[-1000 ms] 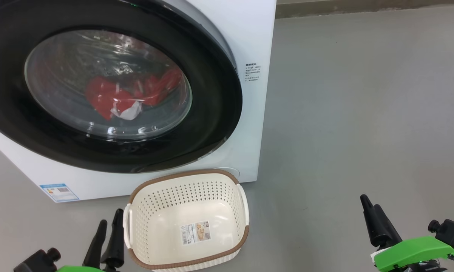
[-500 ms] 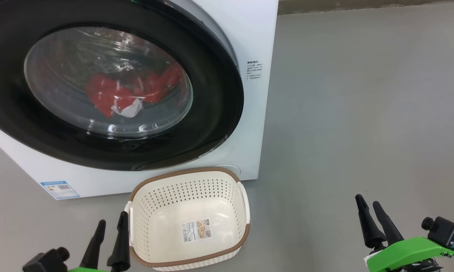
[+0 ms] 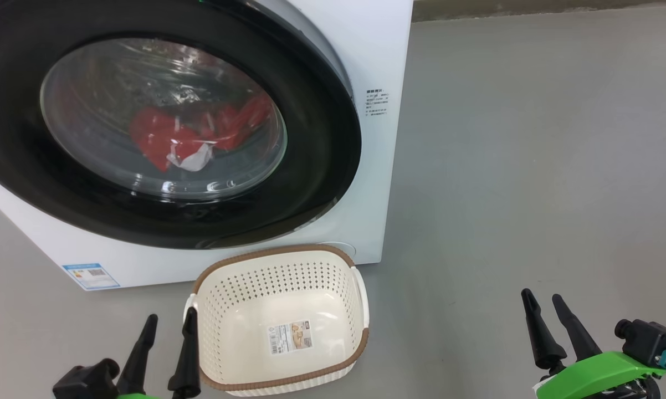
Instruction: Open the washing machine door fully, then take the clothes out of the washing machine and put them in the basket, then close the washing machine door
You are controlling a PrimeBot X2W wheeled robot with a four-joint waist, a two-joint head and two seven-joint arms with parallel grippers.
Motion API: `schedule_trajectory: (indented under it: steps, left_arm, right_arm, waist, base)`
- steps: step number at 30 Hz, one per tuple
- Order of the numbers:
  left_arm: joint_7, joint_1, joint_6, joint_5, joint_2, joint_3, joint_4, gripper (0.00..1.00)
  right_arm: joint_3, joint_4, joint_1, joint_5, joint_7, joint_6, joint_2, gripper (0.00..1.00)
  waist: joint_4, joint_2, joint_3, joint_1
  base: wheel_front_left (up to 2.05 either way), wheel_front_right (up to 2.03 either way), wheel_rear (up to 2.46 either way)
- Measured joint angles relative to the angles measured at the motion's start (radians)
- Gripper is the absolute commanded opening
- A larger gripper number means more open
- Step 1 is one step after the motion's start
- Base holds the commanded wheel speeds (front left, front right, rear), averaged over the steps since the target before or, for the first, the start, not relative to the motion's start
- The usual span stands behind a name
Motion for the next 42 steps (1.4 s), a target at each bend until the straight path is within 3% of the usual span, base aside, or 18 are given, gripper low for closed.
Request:
schedule_trajectory:
  steps: [15,28,42]
  left_arm:
    - [-0.04,0.018,0.033,0.177,0.011,-0.03,-0.033,1.0]
    - [-0.081,0.045,0.034,0.294,0.006,-0.014,-0.043,1.0]
    - [-0.11,0.057,-0.028,0.386,-0.025,0.062,-0.015,1.0]
  right_arm:
    - [-0.003,0.005,0.001,-0.153,-0.04,0.0,-0.005,1.0]
    - [-0.024,0.008,0.021,-0.27,-0.079,0.0,-0.005,1.0]
    - [-0.043,0.008,0.06,-0.376,-0.108,0.0,0.008,1.0]
  waist:
    - [0.0,0.0,0.006,0.0]
    - [-0.008,0.0,0.005,0.0]
    - [-0.013,0.0,0.01,0.0]
  base:
    - [0.0,0.0,0.0]
    - [0.0,0.0,0.0]
    - [0.0,0.0,0.0]
